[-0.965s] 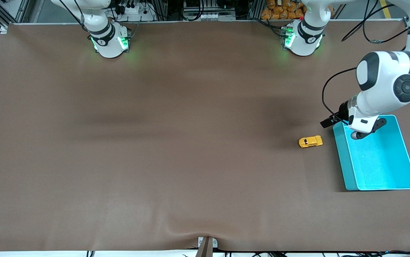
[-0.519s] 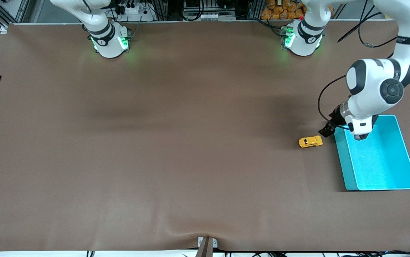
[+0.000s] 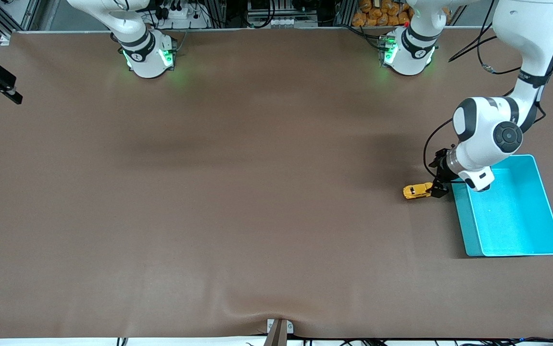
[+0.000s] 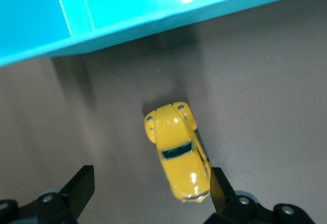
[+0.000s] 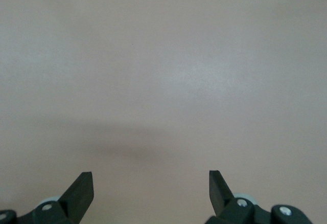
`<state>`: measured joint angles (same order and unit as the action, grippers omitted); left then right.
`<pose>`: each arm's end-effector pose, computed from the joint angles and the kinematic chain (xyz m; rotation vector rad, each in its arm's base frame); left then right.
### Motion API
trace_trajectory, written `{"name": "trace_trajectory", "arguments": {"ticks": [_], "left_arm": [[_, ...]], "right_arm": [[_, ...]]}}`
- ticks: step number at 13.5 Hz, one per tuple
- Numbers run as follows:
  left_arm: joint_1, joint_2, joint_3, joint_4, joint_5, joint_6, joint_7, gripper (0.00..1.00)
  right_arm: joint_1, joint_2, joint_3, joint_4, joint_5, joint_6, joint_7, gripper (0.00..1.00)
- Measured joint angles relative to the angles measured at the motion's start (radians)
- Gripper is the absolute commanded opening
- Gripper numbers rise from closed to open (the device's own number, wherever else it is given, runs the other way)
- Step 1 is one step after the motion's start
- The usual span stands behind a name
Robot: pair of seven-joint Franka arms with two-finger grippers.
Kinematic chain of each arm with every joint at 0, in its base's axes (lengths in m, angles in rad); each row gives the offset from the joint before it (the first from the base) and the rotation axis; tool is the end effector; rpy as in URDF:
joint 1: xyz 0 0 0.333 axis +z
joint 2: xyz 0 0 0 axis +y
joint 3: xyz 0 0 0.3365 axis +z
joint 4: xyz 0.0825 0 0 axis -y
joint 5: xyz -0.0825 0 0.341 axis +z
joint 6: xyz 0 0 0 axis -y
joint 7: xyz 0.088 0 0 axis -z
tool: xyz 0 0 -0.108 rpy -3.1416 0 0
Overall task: Wind and store yellow beetle car
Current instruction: 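Lower the left gripper and close it on the yellow car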
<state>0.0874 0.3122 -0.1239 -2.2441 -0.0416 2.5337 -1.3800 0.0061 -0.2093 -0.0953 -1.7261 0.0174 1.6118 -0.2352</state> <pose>0.5244 -0.0176 0.2805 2.3931 1.9820 -0.0867 0.4429 -0.0438 0.6805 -3.1078 -0.2292 -0.1541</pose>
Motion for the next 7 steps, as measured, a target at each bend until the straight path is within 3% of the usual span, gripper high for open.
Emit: {"name": "trace_trajectory", "arguments": {"ticks": [5, 6, 7], "left_arm": [[-0.046, 0.078, -0.002, 0.0, 0.0, 0.103, -0.123, 1.0], [-0.051, 0.093, -0.001, 0.0, 0.0, 0.12, -0.13, 0.81], [-0.053, 0.104, -0.001, 0.0, 0.0, 0.138, -0.136, 0.47]], "right_arm": [[0.001, 0.0, 0.006, 0.0, -0.007, -0.013, 0.0, 1.0], [0.001, 0.0, 0.009, 0.001, -0.007, -0.021, 0.0, 1.0], [0.003, 0.0, 0.014, 0.001, -0.009, -0.025, 0.0, 1.0]]}}
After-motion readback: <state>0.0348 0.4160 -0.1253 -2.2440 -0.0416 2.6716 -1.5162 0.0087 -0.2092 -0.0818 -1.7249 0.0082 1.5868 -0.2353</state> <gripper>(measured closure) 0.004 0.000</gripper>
